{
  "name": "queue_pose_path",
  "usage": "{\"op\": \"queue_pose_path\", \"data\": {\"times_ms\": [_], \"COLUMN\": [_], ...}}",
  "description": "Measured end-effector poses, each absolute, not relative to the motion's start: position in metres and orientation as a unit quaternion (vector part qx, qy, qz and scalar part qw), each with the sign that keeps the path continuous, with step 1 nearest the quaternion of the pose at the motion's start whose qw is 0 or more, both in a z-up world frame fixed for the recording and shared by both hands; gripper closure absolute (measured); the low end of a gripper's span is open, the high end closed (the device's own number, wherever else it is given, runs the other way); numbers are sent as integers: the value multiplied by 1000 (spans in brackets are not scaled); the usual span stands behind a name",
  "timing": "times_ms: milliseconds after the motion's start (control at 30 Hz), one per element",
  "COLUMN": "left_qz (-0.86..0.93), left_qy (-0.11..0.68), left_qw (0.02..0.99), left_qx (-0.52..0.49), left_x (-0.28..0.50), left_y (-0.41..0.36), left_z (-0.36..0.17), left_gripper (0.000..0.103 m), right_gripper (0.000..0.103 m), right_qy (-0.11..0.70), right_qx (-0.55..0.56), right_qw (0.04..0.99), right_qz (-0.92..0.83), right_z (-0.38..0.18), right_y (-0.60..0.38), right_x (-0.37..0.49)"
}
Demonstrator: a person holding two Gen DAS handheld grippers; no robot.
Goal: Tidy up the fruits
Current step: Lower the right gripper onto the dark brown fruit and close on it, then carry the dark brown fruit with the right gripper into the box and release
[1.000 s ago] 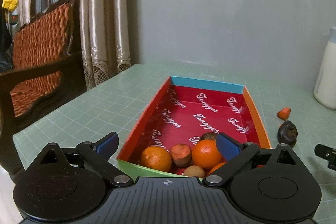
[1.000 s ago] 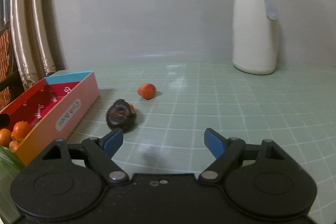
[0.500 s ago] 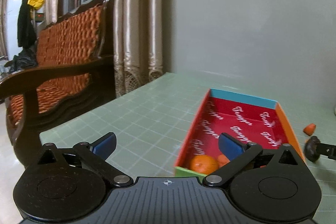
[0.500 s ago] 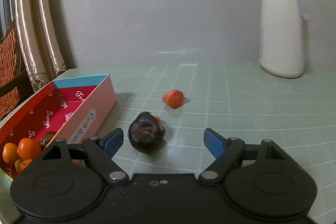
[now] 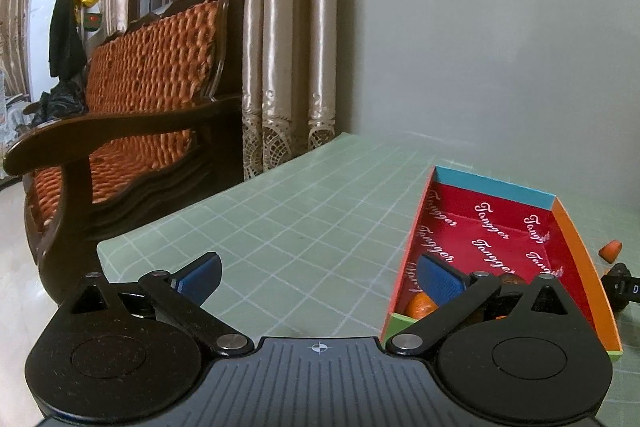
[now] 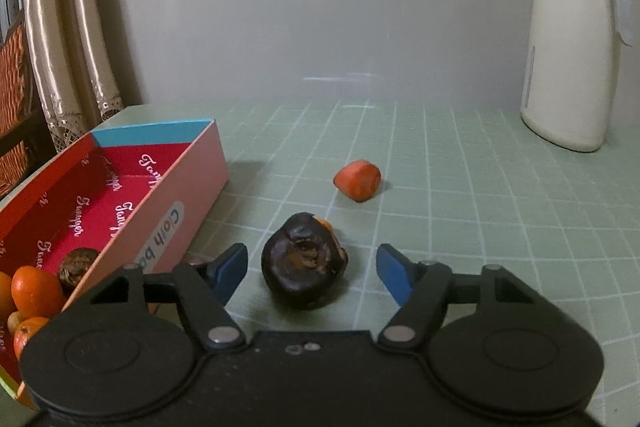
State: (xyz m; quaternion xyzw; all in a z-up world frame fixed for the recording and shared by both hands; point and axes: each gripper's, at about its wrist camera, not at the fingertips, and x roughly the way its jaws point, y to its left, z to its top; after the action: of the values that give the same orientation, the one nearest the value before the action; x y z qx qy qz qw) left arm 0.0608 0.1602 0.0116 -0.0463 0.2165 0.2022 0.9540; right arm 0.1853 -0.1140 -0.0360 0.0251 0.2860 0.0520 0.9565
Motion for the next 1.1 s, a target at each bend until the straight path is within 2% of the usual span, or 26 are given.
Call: {"op": "queue_pose_path", "data": {"times_ms": [33, 167, 333, 1100], "left_qz": [202, 204, 203, 210], "left_qy": [218, 219, 221, 227], "left_qw": [954, 953, 953, 949], "left_qx": [-47, -50, -51, -63], "left_x": [61, 60, 60, 60], "left_y": [161, 162, 162, 168], "left_z": [11, 11, 10, 8], "left_gripper": [1, 1, 1, 0], "right_gripper": [44, 46, 57, 58], "right_qy": [287, 293, 297, 266], "right_qx": [24, 21, 12, -9], "right_qw": [956, 955, 953, 961], "right_qz": [52, 52, 57, 75], "right_z": [-37, -39, -39, -17], "right_y": [-113, -112, -108, -95], "right_x": [186, 188, 190, 168]}}
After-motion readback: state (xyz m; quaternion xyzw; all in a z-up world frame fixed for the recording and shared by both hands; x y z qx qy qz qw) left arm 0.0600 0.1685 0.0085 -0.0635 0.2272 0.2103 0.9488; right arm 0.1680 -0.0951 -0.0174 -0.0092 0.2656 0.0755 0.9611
